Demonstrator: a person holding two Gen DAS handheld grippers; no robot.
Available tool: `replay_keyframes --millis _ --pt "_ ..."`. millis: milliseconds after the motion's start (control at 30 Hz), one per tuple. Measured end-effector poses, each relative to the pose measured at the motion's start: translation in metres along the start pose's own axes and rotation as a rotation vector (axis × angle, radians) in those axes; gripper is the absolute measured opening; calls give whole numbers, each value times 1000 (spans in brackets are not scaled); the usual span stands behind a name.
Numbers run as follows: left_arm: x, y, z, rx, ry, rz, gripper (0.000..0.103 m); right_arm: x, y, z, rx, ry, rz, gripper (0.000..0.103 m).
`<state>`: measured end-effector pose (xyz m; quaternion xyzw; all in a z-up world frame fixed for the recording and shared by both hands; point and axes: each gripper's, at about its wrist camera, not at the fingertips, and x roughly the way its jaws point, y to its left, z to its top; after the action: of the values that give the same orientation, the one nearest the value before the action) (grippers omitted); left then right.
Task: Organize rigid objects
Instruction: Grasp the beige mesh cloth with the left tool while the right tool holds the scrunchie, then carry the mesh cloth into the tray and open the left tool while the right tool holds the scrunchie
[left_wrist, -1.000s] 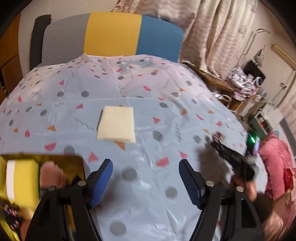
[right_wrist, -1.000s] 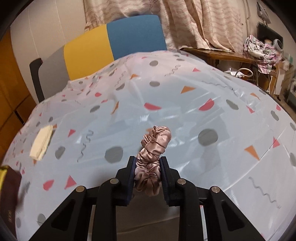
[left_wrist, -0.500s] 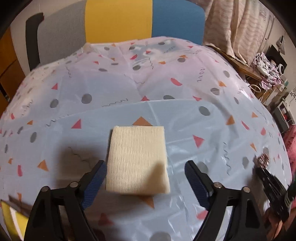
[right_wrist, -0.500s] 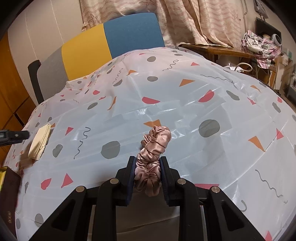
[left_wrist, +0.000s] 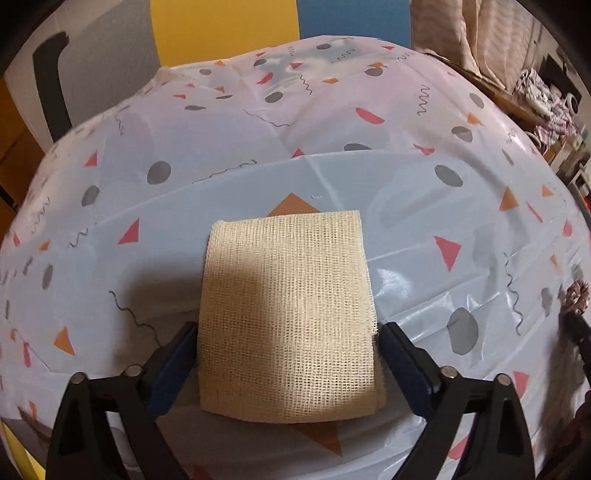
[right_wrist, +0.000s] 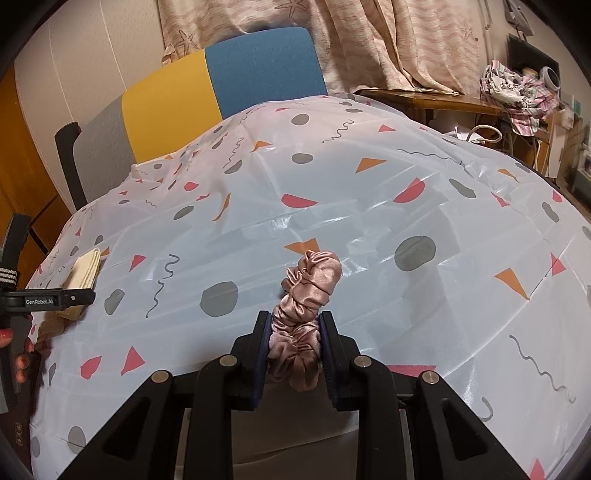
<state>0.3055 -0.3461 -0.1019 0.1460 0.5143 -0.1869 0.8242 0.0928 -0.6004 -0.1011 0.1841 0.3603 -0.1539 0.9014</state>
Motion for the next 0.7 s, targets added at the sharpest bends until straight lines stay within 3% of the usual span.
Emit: replay_keyframes --millis 67,200,233,467,700 --pt "-6 0 2 1 -14 -20 67 0 0 0 -1 0 -1 26" --pt "-13 4 2 -34 -10 -71 37 0 1 0 -5 -2 -7 26" --pt "-14 5 1 -40 -7 -78 21 0 1 -1 -6 -2 -8 26" --pt "-33 6 -11 -63 -54 -119 20 1 3 -1 -14 -4 -25 26" --pt "-70 6 -28 -115 -105 -216 20 1 6 -1 -29 -4 -46 26"
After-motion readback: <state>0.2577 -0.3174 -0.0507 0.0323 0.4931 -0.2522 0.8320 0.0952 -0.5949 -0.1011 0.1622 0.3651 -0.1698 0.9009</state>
